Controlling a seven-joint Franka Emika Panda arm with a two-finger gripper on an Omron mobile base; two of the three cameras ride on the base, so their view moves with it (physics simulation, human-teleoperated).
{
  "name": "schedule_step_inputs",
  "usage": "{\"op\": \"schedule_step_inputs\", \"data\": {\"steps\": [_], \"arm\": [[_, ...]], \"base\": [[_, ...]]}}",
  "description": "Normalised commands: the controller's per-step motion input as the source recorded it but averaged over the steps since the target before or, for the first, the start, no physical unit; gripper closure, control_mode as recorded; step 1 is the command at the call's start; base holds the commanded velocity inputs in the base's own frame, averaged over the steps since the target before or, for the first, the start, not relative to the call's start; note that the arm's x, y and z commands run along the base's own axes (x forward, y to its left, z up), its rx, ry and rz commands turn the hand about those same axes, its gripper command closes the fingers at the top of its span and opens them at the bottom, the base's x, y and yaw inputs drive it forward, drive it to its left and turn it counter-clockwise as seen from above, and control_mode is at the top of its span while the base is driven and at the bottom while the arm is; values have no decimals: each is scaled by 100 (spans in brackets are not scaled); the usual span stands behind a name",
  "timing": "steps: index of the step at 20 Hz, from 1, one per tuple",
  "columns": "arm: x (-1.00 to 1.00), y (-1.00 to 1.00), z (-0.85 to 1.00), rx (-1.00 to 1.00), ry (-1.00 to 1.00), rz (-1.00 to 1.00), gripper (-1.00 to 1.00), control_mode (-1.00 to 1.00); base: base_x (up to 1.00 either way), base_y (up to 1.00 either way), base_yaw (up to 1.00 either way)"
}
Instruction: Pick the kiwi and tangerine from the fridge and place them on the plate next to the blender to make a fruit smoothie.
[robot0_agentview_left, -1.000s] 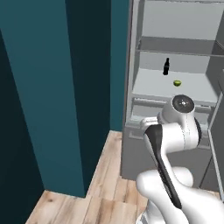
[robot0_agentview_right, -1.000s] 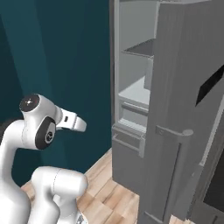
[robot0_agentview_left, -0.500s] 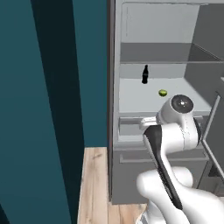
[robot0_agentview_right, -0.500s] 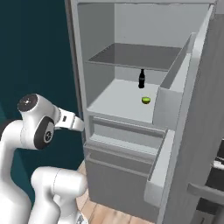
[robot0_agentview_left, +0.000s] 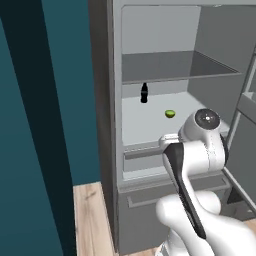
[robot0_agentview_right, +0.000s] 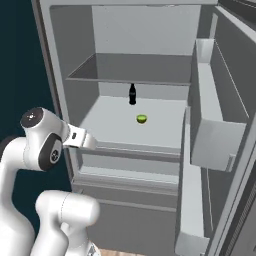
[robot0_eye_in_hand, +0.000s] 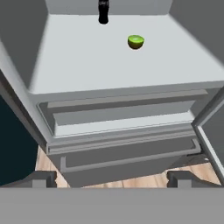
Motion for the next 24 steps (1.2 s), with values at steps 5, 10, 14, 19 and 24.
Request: {"op": "schedule_step_inputs", "data": {"steps": [5, 10, 14, 19, 24], "arm": [[0, 0, 0, 0, 0, 0, -100, 100], [0, 0, 0, 0, 0, 0, -100, 100], [0, 0, 0, 0, 0, 0, -100, 100], [0, 0, 0, 0, 0, 0, -100, 100], [32, -25, 1, 0, -1, 0, -100, -100]], "base": [[13, -3, -6], [0, -30, -3], [0, -23, 0], [0, -34, 0], [2, -10, 0]]}}
